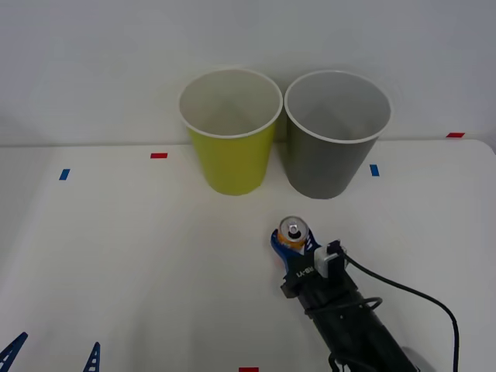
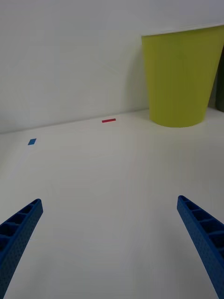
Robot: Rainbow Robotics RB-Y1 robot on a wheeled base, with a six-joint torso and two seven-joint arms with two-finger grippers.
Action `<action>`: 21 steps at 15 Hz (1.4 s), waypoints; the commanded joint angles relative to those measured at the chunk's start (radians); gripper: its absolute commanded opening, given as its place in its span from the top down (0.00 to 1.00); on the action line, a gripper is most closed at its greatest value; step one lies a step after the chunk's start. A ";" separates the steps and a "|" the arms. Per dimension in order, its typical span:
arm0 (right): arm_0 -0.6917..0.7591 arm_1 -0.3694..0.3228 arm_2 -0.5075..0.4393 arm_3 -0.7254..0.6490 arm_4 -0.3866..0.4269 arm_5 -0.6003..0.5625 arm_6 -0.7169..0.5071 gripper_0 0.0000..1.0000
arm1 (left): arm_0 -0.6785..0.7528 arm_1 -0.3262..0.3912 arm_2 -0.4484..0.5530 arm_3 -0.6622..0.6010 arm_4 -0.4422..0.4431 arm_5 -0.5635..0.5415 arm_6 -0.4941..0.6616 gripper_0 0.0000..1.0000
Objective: Put cans in the gray bin and PET bottles in the light green bin.
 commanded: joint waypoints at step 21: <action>-0.070 -0.052 -0.380 -0.895 -0.089 1.141 -0.140 0.99 | 0.000 0.000 0.000 0.000 0.000 0.000 0.000 0.00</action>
